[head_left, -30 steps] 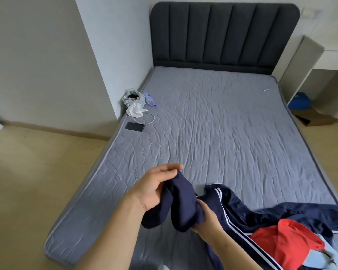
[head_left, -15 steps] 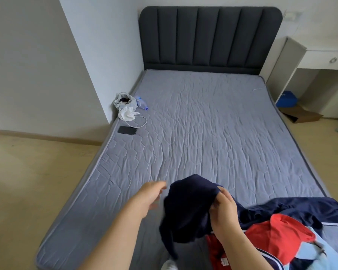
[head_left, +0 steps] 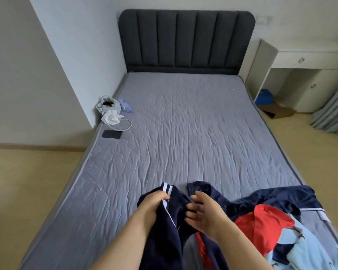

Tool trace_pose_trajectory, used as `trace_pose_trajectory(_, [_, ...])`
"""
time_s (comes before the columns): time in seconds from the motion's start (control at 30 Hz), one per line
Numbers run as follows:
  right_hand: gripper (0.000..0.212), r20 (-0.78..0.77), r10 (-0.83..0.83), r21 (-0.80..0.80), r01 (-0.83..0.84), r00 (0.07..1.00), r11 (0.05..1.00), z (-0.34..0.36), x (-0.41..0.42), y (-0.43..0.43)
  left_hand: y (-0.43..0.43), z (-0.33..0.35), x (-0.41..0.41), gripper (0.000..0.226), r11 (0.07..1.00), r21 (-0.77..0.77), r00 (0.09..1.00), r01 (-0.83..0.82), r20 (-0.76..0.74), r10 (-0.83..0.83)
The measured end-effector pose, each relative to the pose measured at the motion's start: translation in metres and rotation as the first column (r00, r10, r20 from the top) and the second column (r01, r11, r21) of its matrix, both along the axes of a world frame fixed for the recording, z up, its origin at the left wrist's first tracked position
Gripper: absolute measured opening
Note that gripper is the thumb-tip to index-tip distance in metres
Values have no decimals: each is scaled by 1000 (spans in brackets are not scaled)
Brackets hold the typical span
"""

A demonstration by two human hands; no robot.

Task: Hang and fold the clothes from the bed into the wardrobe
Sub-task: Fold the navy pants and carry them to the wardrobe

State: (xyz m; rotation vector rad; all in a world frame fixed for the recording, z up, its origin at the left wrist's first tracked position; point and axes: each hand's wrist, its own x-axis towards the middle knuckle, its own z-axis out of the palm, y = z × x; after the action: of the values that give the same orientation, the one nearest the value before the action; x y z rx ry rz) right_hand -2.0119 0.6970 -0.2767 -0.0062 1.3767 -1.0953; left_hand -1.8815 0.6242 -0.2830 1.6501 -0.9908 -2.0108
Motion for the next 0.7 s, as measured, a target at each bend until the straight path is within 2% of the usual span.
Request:
trace_pose_trajectory(0.07, [30,-26,12,79,-10,1000,997,-14,0,3,3,6,3,27,993,-120,998,19,-63,-27])
trace_pose_trajectory(0.17, [40,137,-33,32,29,990,999,-15,3,-3,3,17,5,37,962,-256,974,96,-176,-144])
trace_pose_trajectory(0.27, [31,178,-86,-33,93,980,995,-10,5,-16,7,31,7,27,916,-276,921,290,-179,-346])
trace_pose_trajectory(0.33, [32,173,-121,-18,126,977,992,-13,5,-20,5,34,14,14,907,-232,889,352,-219,-401])
trace_pose_trajectory(0.37, [34,150,-129,-8,131,980,991,-15,5,-21,3,31,18,7,924,-176,885,339,-273,-377])
trace_pose_trajectory(0.4, [35,131,-141,4,142,981,990,-18,4,-20,1,25,22,16,947,-98,901,307,-292,-322])
trace_pose_trajectory(0.43, [34,129,-161,9,161,978,987,-20,5,-20,-1,18,25,32,967,-25,936,253,-248,-251])
trace_pose_trajectory(0.5, [23,144,-183,-28,189,972,982,-24,7,-16,-3,-2,29,58,985,33,986,168,-14,-167])
trace_pose_trajectory(0.53, [18,155,-152,-70,165,976,984,-24,6,-13,0,-8,29,63,991,55,990,122,60,-126])
trace_pose_trajectory(0.57, [14,186,-75,-145,103,980,984,-24,7,-10,2,-11,30,65,991,102,994,85,58,-91])
trace_pose_trajectory(0.63, [16,298,162,-385,-37,941,922,-16,5,-2,3,-17,29,58,969,245,998,23,-56,-9])
trace_pose_trajectory(0.67, [19,283,214,-427,-78,935,901,-13,4,1,3,-18,29,50,954,299,994,-6,-103,39])
trace_pose_trajectory(0.7, [20,228,204,-374,-108,952,921,-17,3,2,2,-20,27,40,946,323,988,-35,-129,80])
